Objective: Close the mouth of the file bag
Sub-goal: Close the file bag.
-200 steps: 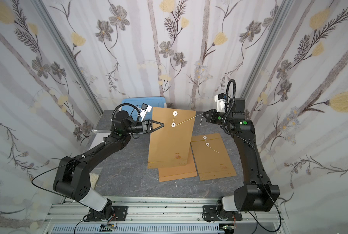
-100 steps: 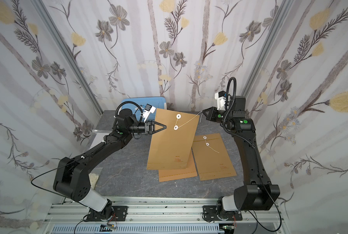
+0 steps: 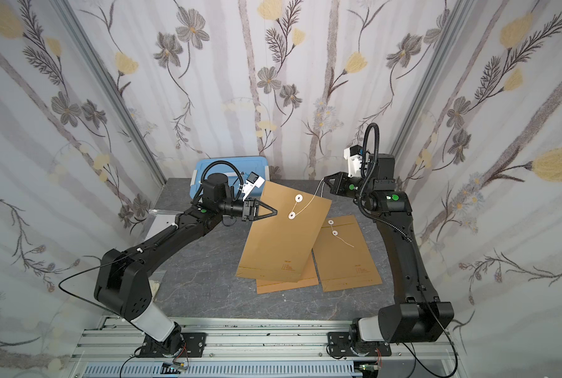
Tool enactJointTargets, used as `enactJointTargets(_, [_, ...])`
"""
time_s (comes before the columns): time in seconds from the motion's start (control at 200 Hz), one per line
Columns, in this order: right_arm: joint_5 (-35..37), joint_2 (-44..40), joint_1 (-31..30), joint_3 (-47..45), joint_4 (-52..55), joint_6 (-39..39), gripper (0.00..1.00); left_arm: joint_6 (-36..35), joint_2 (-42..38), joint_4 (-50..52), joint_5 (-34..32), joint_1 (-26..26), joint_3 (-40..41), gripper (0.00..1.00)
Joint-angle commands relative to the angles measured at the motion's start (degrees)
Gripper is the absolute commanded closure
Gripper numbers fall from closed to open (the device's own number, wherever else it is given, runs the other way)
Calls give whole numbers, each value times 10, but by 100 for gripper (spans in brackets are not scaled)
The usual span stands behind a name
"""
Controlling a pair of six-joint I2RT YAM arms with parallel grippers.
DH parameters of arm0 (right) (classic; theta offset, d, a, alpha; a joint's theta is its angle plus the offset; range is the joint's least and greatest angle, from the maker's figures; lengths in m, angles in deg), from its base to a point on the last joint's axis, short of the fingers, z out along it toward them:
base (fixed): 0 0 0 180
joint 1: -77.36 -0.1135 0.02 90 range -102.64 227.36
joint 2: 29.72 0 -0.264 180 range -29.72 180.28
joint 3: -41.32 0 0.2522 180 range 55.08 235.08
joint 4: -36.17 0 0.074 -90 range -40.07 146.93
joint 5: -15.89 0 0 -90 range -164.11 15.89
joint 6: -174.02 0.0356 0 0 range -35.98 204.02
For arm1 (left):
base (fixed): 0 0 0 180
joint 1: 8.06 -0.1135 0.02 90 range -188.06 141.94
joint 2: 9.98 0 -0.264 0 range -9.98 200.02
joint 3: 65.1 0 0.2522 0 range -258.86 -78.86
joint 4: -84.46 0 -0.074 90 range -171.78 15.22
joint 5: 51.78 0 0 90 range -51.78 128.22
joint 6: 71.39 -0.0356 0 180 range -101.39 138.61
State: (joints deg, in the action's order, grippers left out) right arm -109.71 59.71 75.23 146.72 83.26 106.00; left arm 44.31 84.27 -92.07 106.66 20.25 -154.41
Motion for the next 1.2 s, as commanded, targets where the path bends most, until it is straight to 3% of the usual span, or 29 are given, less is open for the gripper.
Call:
enactJointTargets(0.0, [14, -5, -4, 0, -6, -11, 100, -55, 2, 54, 19, 5, -10, 100])
enactJointTargets(0.53, [33, -10, -46, 7, -5, -8, 100, -99, 46, 149, 29, 30, -72, 100])
enactJointTargets(1.199, [61, -16, -95, 5, -22, 4, 100, -106, 65, 169, 33, 40, -94, 100])
